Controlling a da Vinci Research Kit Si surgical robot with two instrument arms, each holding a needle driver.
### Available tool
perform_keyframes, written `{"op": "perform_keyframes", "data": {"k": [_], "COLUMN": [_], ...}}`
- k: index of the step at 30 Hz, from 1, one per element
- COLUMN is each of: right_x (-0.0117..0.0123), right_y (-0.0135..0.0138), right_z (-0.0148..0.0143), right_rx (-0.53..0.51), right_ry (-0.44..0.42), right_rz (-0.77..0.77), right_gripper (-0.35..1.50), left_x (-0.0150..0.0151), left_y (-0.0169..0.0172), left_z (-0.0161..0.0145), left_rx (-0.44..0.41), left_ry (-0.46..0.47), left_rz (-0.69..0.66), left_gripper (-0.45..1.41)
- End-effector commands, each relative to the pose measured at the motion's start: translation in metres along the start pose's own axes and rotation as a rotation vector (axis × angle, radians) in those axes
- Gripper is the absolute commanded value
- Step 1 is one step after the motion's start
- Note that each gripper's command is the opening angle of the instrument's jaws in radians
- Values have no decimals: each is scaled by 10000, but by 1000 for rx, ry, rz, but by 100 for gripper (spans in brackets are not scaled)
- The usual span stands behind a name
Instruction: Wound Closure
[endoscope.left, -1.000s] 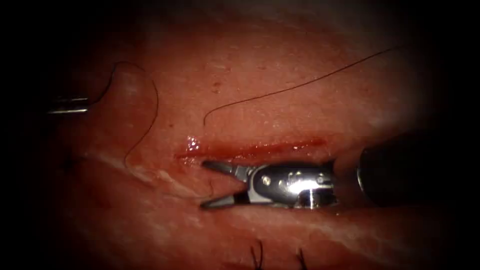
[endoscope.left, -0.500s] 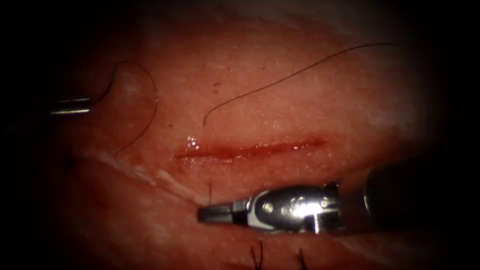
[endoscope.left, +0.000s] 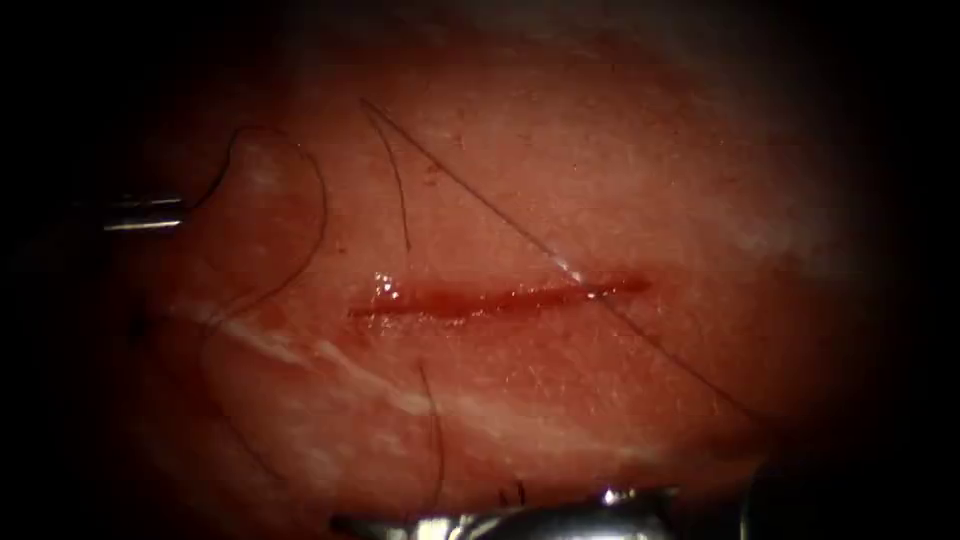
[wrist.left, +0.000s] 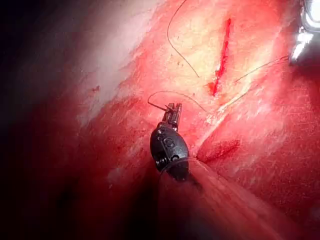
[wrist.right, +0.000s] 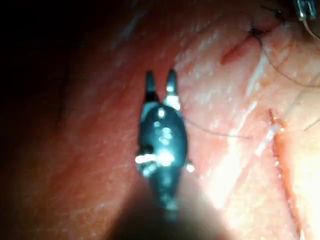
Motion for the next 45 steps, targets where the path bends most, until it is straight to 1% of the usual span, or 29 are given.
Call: {"op": "perform_keyframes", "data": {"k": [1, 3, 4, 9, 12, 15, 20, 23, 24, 25, 26, 27, 29, 30, 33, 34, 35, 36, 38, 44, 45], "right_x": [-16, -25, -37, -66, -80, -100, -122, -134, -137, -141, -142, -143, -138, -131, -117, -109, -95, -89, -59, -24, -14], "right_y": [7, 19, 31, 59, 70, 84, 89, 92, 93, 95, 96, 95, 93, 87, 73, 65, 52, 45, 10, -32, -42], "right_z": [0, -5, -10, -19, -21, -13, 4, 12, 13, 12, 10, 7, -3, -7, -7, -5, -3, -1, 6, 10, 11], "right_rx": [-16, -28, -42, -80, -90, -100, -96, -97, -98, -100, -97, -89, -66, -66, -59, -56, -49, -37, 11, 53, 62], "right_ry": [-9, -15, -19, -38, -46, -52, -51, -52, -53, -51, -53, -56, -76, -79, -78, -76, -72, -66, -48, -28, -23], "right_rz": [8, 10, -2, -35, -56, -72, -86, -94, -96, -97, -98, -99, -94, -92, -90, -90, -90, -91, -103, -121, -131], "right_gripper": [103, 103, 103, 114, 114, 109, 103, 89, 81, 54, 7, -35, -35, -35, -35, -35, -35, -35, -35, -35, -35], "left_x": [-8, -8, -8, -9, -9, -10, -11, -11, -11, -11, -11, -11, -11, -12, -12, -12, -12, -12, -13, -13, -13], "left_y": [1, 1, 0, 0, 0, 0, 0, 0, 0, 0, 0, 0, 0, 0, 0, 0, 0, 0, 0, 0, 0], "left_z": [7, 7, 7, 7, 7, 7, 7, 7, 7, 7, 6, 6, 5, 5, 6, 6, 6, 6, 6, 6, 6], "left_rx": [-2, -2, -2, -2, -2, -2, -2, -2, -2, -2, -2, -2, -2, -2, -2, -2, -2, -2, -1, -1, -1], "left_ry": [1, 1, 1, 1, 1, 1, 1, 1, 1, 1, 1, 1, 1, 1, 1, 1, 0, 0, 0, 1, 1], "left_rz": [-2, -2, -2, -2, -2, -1, -6, -6, -6, -6, -5, -5, -5, -5, -5, -5, -5, -5, -5, -4, -4], "left_gripper": [-45, -45, -45, -45, -45, -45, -45, -45, -45, -45, -45, -45, -45, -45, -45, -45, -45, -45, -45, -45, -45]}}
